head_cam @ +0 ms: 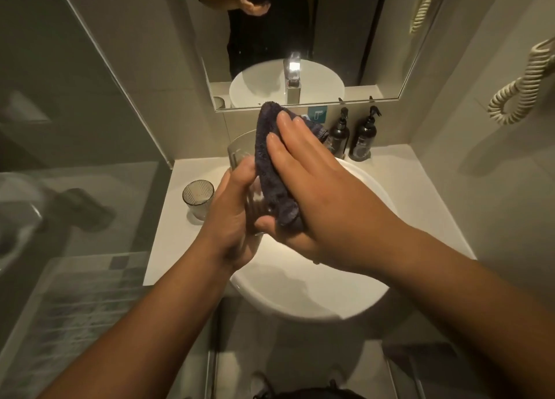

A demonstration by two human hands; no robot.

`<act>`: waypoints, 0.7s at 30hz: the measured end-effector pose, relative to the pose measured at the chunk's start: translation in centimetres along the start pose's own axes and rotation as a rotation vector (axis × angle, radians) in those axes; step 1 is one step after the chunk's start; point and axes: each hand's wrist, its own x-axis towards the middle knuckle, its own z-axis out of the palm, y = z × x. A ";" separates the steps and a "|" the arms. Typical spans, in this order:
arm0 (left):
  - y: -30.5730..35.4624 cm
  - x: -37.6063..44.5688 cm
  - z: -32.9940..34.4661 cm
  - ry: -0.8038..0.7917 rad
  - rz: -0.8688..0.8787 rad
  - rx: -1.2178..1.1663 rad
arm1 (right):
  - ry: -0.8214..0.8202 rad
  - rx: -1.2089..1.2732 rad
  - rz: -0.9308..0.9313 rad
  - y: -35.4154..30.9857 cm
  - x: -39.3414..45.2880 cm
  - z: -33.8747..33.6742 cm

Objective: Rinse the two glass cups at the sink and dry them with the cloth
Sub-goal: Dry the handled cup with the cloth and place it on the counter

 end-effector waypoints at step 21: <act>0.0 1.2 -0.8 0.279 -0.172 -0.332 | 0.230 1.253 0.887 2.6 -3.2 3.0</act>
